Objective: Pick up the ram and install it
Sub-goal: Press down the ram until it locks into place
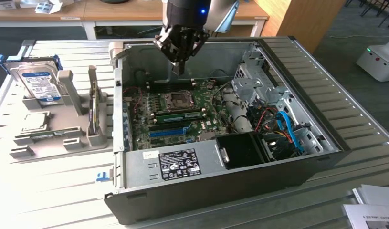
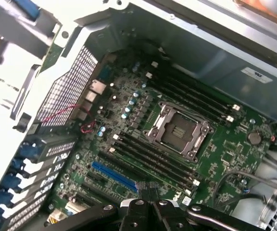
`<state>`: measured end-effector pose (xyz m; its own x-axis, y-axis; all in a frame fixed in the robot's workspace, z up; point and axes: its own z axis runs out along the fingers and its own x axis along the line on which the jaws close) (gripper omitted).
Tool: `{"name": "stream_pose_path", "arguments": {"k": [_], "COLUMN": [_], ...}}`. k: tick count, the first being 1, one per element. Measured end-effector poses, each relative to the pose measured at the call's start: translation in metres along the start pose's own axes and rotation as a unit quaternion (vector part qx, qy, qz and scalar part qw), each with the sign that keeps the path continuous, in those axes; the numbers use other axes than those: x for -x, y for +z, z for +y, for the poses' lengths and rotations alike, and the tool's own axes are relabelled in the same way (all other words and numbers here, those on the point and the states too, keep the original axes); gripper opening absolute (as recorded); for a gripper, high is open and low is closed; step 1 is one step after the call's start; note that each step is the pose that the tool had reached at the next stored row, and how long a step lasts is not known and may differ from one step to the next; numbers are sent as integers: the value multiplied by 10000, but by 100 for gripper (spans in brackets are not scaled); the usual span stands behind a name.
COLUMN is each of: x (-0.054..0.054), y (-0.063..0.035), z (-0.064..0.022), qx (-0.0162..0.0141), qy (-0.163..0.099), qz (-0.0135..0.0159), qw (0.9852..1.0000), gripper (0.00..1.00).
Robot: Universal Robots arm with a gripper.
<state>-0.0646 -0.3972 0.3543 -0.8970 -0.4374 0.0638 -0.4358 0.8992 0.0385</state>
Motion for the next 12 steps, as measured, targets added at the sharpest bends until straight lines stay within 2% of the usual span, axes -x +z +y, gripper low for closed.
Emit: {"name": "stream_pose_path", "arguments": {"k": [6,12], "x": [0,0], "y": [0,0], "z": [0,1], "qx": [28,56], "qy": [444,870], "qz": [-17,-34], "qw": [9990,9962], "gripper": [10,10]}}
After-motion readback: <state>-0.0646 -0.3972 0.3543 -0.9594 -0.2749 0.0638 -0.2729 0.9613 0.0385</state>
